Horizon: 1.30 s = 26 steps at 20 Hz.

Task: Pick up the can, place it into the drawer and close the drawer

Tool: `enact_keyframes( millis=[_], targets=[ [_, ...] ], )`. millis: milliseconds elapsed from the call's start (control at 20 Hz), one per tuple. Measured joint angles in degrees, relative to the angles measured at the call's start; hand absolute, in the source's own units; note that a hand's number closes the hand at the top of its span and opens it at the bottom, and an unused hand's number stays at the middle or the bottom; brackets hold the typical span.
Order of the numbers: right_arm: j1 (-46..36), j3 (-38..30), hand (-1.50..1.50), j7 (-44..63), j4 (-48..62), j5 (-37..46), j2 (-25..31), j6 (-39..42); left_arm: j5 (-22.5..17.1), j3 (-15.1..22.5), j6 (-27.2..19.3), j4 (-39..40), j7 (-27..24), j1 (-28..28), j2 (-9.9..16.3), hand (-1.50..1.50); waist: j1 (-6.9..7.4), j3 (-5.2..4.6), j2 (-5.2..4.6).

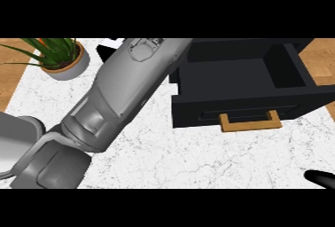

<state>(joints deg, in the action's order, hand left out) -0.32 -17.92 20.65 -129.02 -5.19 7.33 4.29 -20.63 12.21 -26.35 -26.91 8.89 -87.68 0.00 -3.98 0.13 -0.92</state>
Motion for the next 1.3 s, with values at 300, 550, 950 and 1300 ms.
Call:
enact_keyframes(
  millis=[300, 550, 950, 1300],
  targets=[
    [-0.9, 1.1, -1.50, 0.7, 0.0, 0.5, 0.2, 0.0, -2.4, 3.0, -4.2, 4.4, -1.3, -2.9, 0.0, -1.50, -1.09, 0.05, -0.27],
    [-1.6, 1.2, -1.50, 0.8, 0.2, 0.2, 0.7, 0.3, -4.2, 4.5, -7.9, 7.0, -3.2, -3.4, 0.0, -1.50, -1.99, 0.08, -0.46],
    [-4.0, 2.0, -1.50, -2.1, 2.2, 4.0, 4.2, 2.4, -7.5, 5.9, -11.0, 8.3, -4.1, -5.3, 0.0, -1.50, -2.04, 0.09, -0.69],
    [-8.0, 6.3, -1.50, -5.6, 4.7, 13.4, 8.1, 3.7, -11.0, 5.2, -11.0, 8.7, -6.2, -5.3, 0.0, -1.50, -1.55, 0.03, -0.96]
  ],
)
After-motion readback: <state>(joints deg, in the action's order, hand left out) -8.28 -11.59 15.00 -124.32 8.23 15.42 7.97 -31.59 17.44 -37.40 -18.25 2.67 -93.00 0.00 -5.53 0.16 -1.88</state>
